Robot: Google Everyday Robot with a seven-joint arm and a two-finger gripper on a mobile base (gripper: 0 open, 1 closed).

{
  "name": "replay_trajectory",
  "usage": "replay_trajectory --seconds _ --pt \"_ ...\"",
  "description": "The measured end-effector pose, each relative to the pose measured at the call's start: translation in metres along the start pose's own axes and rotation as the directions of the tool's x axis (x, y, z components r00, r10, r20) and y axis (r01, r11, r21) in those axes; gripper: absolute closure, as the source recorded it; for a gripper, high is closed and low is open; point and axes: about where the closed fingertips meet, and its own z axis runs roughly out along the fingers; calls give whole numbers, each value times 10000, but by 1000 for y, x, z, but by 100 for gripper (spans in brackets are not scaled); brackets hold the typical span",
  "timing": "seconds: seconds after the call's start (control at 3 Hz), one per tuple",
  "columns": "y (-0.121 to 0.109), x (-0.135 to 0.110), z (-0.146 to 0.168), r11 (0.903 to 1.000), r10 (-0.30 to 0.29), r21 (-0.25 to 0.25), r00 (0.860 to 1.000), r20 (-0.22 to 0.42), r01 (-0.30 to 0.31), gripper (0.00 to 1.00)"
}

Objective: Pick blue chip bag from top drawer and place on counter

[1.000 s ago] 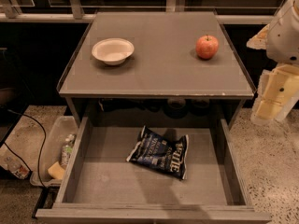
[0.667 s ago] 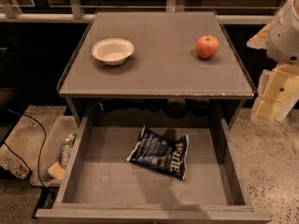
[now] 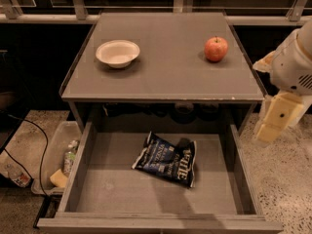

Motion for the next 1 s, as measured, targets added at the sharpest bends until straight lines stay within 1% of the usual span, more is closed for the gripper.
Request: replay_trajectory --seconds 0.33,0.67,1.0 --pt "7 12 36 9999 157 -81 9980 608 -153 0" --pt "9 22 70 9991 293 271 9885 1481 -337 0" --pt "9 21 67 9986 222 440 9893 1443 -288 0"
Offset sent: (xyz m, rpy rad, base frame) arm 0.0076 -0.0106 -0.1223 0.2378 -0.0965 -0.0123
